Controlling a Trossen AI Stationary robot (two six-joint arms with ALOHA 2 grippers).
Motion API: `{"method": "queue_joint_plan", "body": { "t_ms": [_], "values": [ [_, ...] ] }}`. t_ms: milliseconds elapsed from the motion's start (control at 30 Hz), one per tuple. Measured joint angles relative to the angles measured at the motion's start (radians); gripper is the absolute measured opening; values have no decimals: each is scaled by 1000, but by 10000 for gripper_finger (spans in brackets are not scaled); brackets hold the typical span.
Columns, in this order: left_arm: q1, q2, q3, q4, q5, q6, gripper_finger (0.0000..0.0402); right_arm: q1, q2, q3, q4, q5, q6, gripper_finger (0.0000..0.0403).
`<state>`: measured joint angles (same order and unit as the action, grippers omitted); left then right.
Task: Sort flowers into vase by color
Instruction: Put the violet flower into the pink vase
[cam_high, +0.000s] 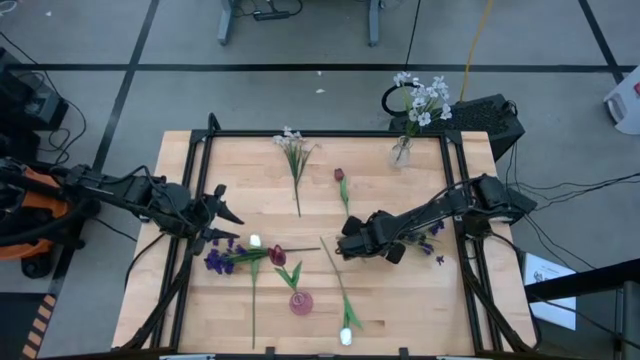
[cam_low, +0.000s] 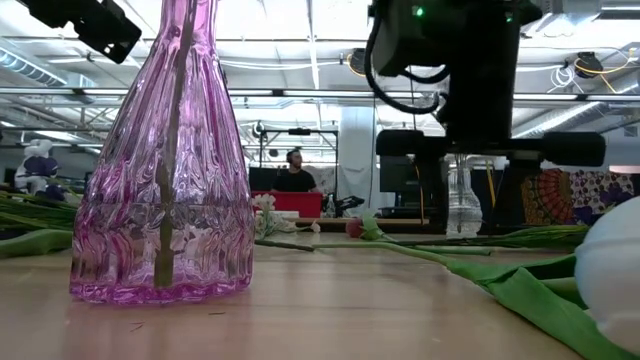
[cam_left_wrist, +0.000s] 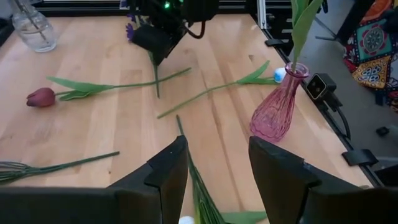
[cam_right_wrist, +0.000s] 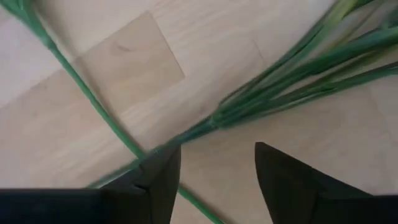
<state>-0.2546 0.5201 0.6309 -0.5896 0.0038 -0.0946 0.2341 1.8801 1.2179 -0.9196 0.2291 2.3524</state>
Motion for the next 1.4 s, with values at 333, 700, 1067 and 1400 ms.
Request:
{"method": "queue_joint_plan", "body": {
  "t_ms": [333,700,1067,1400],
  "values": [
    [0,0,0,-3,1,-4,176,-57,0,0,-11,8,-12,201],
    [-1,0,0,-4,1,-3,176,-58,70,1,-7,-54,21,201],
    [-1,0,0,-26,1,-4,176,-51,113,3,14,-93,-260,107],
    [-1,0,0,-21,-10,-29,176,-48,25,-5,-46,-113,-546,14]
  ]
}}
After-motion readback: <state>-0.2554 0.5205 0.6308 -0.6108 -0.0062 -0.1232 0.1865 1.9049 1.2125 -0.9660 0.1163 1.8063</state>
